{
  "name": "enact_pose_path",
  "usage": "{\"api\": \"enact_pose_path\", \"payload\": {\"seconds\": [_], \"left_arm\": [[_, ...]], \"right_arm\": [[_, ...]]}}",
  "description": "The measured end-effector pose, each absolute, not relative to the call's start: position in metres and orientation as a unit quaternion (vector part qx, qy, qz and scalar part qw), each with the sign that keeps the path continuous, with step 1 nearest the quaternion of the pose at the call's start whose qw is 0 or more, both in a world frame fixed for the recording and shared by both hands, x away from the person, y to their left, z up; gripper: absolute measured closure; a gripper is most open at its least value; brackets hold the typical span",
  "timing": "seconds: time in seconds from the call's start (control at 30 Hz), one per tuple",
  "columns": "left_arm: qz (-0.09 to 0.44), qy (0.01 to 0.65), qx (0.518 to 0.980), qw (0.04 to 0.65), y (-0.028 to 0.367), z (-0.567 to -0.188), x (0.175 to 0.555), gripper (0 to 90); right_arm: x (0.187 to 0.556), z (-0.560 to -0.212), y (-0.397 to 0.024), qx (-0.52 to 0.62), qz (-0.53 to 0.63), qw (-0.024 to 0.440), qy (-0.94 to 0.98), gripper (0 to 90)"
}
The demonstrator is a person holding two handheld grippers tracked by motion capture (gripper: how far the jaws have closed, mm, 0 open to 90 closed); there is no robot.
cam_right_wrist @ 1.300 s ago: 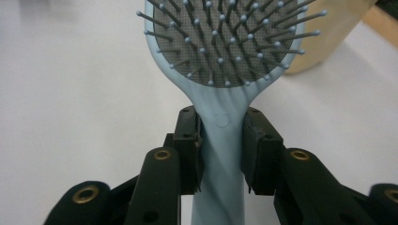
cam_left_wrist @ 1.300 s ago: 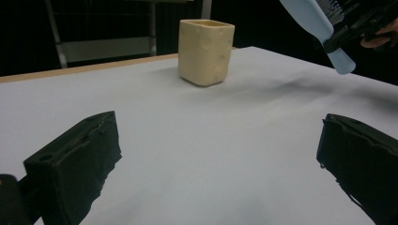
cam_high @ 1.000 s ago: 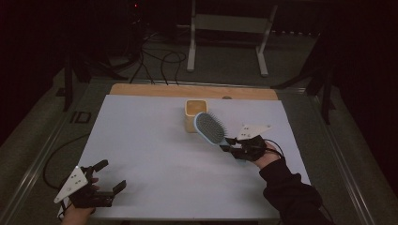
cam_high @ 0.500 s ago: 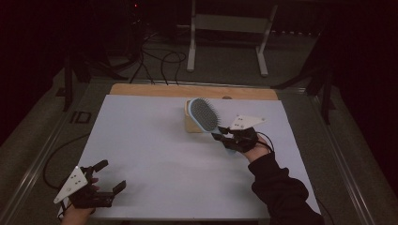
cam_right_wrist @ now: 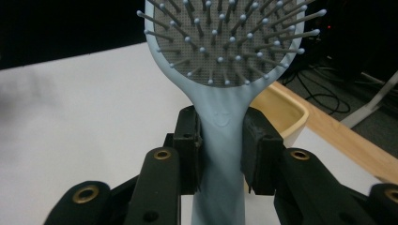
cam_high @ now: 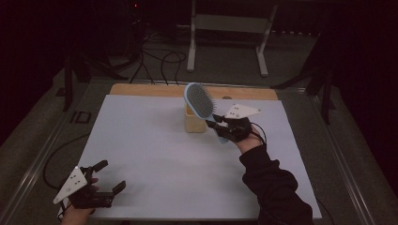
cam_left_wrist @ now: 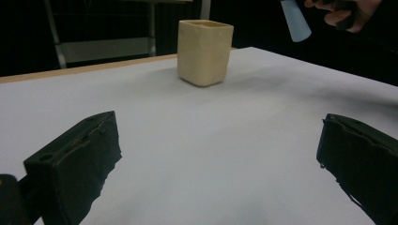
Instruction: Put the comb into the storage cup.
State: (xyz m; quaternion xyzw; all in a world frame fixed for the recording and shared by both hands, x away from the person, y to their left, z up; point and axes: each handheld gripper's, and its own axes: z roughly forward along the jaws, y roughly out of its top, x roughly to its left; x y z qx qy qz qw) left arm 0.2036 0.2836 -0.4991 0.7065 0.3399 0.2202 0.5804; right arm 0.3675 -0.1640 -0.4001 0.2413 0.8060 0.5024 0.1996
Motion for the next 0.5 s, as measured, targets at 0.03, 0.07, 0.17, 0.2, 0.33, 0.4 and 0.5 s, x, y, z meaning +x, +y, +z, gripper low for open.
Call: {"api": "enact_pose_path", "payload": {"seconds": [0.03, 0.07, 0.17, 0.2, 0.33, 0.4, 0.5], "left_arm": [[0.220, 0.340, 0.706, 0.580, 0.284, -0.499, 0.204, 0.0], [0.220, 0.340, 0.707, 0.580, 0.284, -0.499, 0.204, 0.0], [0.220, 0.339, 0.707, 0.580, 0.284, -0.499, 0.204, 0.0], [0.220, 0.339, 0.707, 0.580, 0.284, -0.499, 0.204, 0.0], [0.220, 0.341, 0.706, 0.580, 0.284, -0.499, 0.204, 0.0], [0.220, 0.341, 0.705, 0.581, 0.284, -0.499, 0.204, 0.0], [0.219, 0.342, 0.705, 0.582, 0.284, -0.499, 0.204, 0.0]], "right_arm": [[0.369, -0.399, -0.163, 0.243, 0.504, 0.201, 0.804, 70.1], [0.369, -0.399, -0.163, 0.243, 0.504, 0.201, 0.804, 70.1], [0.376, -0.394, -0.161, 0.252, 0.515, 0.202, 0.794, 70.1], [0.377, -0.392, -0.160, 0.252, 0.519, 0.204, 0.791, 70.1], [0.384, -0.386, -0.156, 0.257, 0.528, 0.211, 0.781, 70.1], [0.387, -0.384, -0.153, 0.259, 0.534, 0.211, 0.777, 70.1], [0.392, -0.382, -0.151, 0.261, 0.538, 0.208, 0.774, 70.1]]}}
